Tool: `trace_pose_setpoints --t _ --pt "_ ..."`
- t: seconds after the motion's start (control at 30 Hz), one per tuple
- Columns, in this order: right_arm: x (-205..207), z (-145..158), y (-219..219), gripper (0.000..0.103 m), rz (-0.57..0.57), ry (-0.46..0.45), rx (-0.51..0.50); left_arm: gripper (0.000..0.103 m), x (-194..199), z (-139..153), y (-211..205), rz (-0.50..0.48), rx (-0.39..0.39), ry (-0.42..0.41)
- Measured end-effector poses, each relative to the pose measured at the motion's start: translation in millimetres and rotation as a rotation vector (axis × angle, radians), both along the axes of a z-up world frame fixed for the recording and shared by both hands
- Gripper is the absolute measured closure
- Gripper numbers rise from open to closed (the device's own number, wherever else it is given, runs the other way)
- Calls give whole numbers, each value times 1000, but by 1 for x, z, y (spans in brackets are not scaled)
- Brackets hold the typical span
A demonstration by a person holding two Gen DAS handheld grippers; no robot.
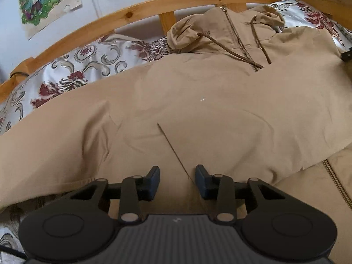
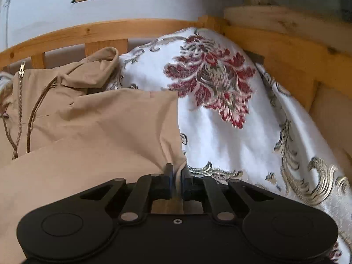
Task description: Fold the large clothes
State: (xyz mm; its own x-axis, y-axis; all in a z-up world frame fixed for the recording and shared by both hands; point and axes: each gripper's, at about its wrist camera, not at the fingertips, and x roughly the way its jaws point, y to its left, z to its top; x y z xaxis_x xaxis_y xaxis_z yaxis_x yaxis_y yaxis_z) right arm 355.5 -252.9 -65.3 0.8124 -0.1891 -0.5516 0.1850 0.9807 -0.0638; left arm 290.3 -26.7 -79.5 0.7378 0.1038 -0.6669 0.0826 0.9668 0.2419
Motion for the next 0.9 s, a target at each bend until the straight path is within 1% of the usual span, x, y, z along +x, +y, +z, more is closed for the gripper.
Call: trace_pose_setpoints --t 0.03,0.07,0.1,0.13,0.17,0.2,0.27,0.3,0.33,0.37,0.43,0.47,0.5,0.57,0.63,0.67,0.7,0.73,0.77,0.8,0.83,0.87,0.9 --pt "-5 5 1 89 2 -6 -6 63 -4 3 4 15 -24 1" --pt "-13 10 4 81 19 -25 -26 62 -7 7 8 27 -64 -5" --pt "-20 13 8 76 52 -44 -66 58 -11 10 12 31 -104 -13" --pt "-23 14 13 66 74 -56 -121 56 -13 11 15 33 -131 -9" --pt "-23 13 19 61 87 -65 -176 56 -15 10 15 33 -130 8" --pt "-18 12 25 61 98 -69 -205 56 -12 7 14 31 -106 23" --pt "2 11 32 61 94 -60 -226 56 -14 5 9 11 -44 14" --pt "14 11 33 62 73 -52 -242 55 -15 4 7 -2 -7 19" --pt "26 10 33 61 51 -34 -255 55 -15 4 7 -10 15 25" --pt "43 6 32 59 24 16 -257 54 -15 3 8 -9 22 32" --pt "62 -2 28 53 15 81 -248 50 -13 3 14 4 -4 49" --pt "65 -1 28 45 8 84 -267 47 -12 4 17 18 -25 55" --pt "66 2 29 45 13 82 -279 45 -12 4 20 31 -44 59" --pt "53 11 29 46 22 65 -265 44 -13 6 26 46 -85 57" --pt "25 18 33 46 45 38 -263 41 -19 10 31 60 -125 52" --pt "7 20 37 46 56 25 -261 37 -22 12 33 64 -145 48" --pt "-11 19 41 45 76 27 -256 32 -27 15 35 67 -168 44" --pt "-29 16 43 43 98 40 -258 29 -32 17 37 70 -188 41" --pt "-43 9 47 35 120 62 -278 26 -36 18 38 72 -208 41" --pt "-51 -1 51 29 139 95 -316 25 -40 20 39 72 -221 47" --pt "-54 -13 55 29 157 129 -367 25 -44 22 40 73 -231 52" --pt "-56 -24 57 28 162 135 -404 25 -47 25 41 80 -241 54" --pt "-58 -30 58 25 160 126 -413 25 -52 28 45 95 -255 55"
